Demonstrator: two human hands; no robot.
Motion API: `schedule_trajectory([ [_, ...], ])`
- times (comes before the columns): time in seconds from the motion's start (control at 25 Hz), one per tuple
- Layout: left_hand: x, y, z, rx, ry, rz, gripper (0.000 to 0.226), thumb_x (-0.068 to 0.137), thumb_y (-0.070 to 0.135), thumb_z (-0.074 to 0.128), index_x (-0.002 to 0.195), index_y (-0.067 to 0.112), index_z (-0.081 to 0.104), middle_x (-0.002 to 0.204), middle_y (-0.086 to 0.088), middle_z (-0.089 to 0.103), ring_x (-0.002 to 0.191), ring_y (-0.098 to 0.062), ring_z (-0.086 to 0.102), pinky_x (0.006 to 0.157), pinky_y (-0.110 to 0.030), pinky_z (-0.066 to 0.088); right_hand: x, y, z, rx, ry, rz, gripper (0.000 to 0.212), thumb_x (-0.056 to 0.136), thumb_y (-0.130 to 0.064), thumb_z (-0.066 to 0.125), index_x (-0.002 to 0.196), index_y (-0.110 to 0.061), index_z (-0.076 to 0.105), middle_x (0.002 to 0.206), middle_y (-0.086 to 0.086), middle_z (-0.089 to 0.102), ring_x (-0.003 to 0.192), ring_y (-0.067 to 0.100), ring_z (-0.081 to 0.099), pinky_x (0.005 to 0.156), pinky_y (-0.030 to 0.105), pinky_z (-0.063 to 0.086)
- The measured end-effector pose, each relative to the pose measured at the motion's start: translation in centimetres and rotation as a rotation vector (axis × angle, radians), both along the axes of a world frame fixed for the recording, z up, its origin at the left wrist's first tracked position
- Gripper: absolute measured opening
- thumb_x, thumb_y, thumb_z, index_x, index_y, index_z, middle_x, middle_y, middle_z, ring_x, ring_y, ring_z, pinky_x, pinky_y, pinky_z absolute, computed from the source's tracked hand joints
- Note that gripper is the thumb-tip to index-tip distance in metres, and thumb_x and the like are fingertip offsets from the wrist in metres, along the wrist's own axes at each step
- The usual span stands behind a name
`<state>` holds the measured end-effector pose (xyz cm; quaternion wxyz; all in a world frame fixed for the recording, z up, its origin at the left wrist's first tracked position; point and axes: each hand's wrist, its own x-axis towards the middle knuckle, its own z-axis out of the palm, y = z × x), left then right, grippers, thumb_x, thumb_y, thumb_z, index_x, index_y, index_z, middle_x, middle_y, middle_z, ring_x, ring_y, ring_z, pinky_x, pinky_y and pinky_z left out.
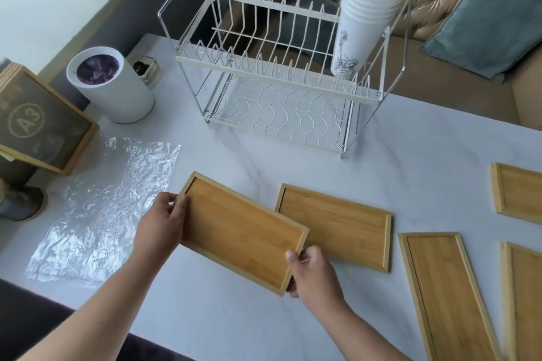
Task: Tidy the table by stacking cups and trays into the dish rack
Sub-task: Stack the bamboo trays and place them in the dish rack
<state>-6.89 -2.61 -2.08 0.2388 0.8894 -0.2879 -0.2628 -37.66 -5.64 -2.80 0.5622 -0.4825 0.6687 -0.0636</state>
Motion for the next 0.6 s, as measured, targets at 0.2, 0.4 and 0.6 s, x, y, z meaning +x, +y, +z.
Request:
schedule_trajectory([
  [0.2, -6.7, -2.3, 0.3, 0.037, -0.096, -0.199, 0.036, 0.102, 0.053, 0.045, 0.081, 0.023, 0.047, 0.069, -0.001, 0.063, 0.063, -0.017, 0.058, 0.051, -0.034, 0.036, -7.1, -3.6, 0.6, -0.3, 0.28, 0.017, 0.031, 0.102, -0.045, 0.052, 0.081, -0.022, 0.047, 0.066, -0.002, 0.062, 0.058, 0.013, 0.059, 0.053, 0.034, 0.046],
  [0.4, -12.3, -3.8, 0.2, 0.096, -0.271, -0.462, 0.043, 0.102, 0.053, 0.034, 0.071, 0.023, 0.037, 0.061, 0.004, 0.053, 0.056, -0.013, 0.049, 0.047, -0.033, 0.028, -13.0, -5.2, 0.9, -0.443, 0.503, 0.111, 0.028, 0.104, -0.036, 0.046, 0.085, -0.017, 0.041, 0.066, 0.009, 0.062, 0.062, 0.036, 0.062, 0.052, 0.038, 0.048],
  [0.6, -15.3, -4.7, -1.2, 0.142, -0.325, -0.579, 0.042, 0.105, 0.048, 0.031, 0.072, 0.023, 0.036, 0.061, 0.004, 0.053, 0.056, -0.013, 0.049, 0.047, -0.033, 0.031, -15.6, -5.0, 0.2, -0.45, 0.579, 0.099, 0.024, 0.105, -0.032, 0.045, 0.086, -0.017, 0.041, 0.07, 0.012, 0.063, 0.065, 0.038, 0.062, 0.054, 0.041, 0.05],
])
